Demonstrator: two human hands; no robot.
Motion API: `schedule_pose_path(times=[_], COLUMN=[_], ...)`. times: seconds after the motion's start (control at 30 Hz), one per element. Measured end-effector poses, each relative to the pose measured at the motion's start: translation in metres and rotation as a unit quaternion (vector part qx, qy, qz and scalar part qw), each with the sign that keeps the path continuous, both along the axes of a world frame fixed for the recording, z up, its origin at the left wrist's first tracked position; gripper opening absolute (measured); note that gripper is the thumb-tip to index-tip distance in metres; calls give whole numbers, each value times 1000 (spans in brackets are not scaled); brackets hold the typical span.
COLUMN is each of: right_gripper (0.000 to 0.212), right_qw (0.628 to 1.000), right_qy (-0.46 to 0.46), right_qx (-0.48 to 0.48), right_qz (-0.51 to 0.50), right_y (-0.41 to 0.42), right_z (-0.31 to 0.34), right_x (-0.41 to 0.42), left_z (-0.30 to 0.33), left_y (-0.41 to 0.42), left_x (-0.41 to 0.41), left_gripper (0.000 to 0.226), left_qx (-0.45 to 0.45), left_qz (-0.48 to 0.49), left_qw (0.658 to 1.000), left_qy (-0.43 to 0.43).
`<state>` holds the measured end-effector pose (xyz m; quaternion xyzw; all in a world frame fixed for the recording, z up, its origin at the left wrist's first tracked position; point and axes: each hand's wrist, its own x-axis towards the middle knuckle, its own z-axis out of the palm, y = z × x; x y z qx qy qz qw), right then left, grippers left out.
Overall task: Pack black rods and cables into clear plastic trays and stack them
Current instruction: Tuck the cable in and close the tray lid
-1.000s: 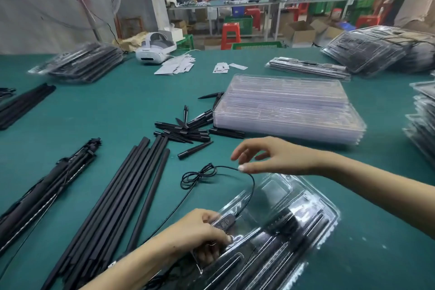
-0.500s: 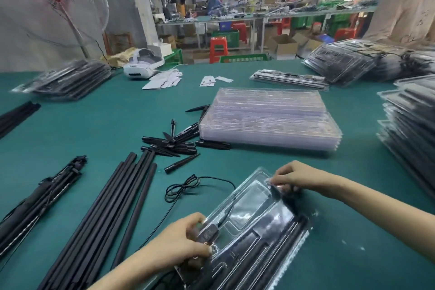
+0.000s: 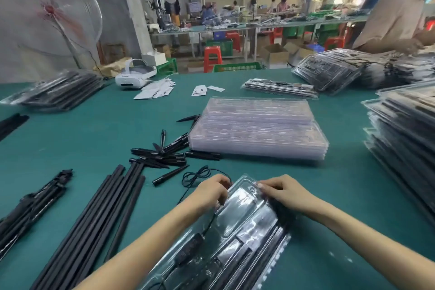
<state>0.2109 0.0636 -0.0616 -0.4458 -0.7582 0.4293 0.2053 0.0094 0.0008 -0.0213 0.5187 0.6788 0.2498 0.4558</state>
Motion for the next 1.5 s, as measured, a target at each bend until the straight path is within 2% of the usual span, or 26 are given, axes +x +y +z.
schedule_pose_path(times=[0.1, 0.17, 0.23, 0.3, 0.4, 0.5, 0.63, 0.77, 0.8, 0.83, 0.9, 0.97, 1.07, 1.17, 1.23, 1.33, 1.43, 1.5], right_gripper=[26, 34, 41, 37, 23, 17, 28, 26, 23, 19, 11, 10, 14, 11, 9, 8, 6, 8], right_qw=[999, 996, 991, 991, 996, 999, 987, 961, 956, 960, 974, 973, 979, 981, 987, 987, 977, 973], right_qy=[-19, -40, -66, -72, -45, -14, 110, 199, 198, 159, 10, -75, -63, 59, 49, -16, 15, 18], right_qx=[27, 36, 59, 77, 67, 42, -39, -129, -142, -122, -24, 46, 45, -45, -20, -3, -129, -140], right_qz=[15, 68, 101, 88, 42, 1, -107, -143, -165, -194, -226, -214, -189, -179, -153, -157, -172, -184], right_y=[3, 1, -3, -5, -5, -3, 7, 13, 14, 14, 14, 11, 13, 12, 8, 6, 9, 9], right_z=[0, 1, -1, -5, -10, -10, 0, 6, 6, 4, -1, -4, 1, 9, 9, 9, 12, 12], right_x=[-2, -6, -12, -16, -17, -20, -39, -67, -73, -76, -75, -68, -57, -49, -44, -32, -22, -20], left_z=[1, 6, 12, 14, 1, -10, -17, -19, -22, -25, -30, -32, -31, -35, -40, -39, -37, -35], left_y=[-4, 6, 21, 33, 36, 27, 18, 16, 16, 17, 16, 13, 9, 8, 7, 8, 8, 9], left_x=[3, 3, 6, 6, -11, -24, -28, -30, -29, -28, -25, -23, -26, -27, -26, -25, -24, -23], left_gripper=[53, 69, 60, 47, 38, 21, 27, 18, 18, 17, 17, 26, 47, 42, 38, 35, 37, 36], left_qx=[78, 102, 85, 45, 20, 10, 11, 15, 21, 27, 39, 47, 46, 62, 82, 82, 66, 60], left_qz=[-50, -96, -136, -145, -110, -93, -63, -80, -72, -57, -27, -4, -22, -82, -92, -89, -99, -117], left_qw=[996, 990, 985, 985, 991, 994, 998, 996, 997, 998, 999, 997, 996, 994, 990, 991, 991, 990], left_qy=[7, 25, 56, 84, 73, 52, -15, -28, -21, -16, -20, -55, -69, 38, 64, 51, 56, 56])
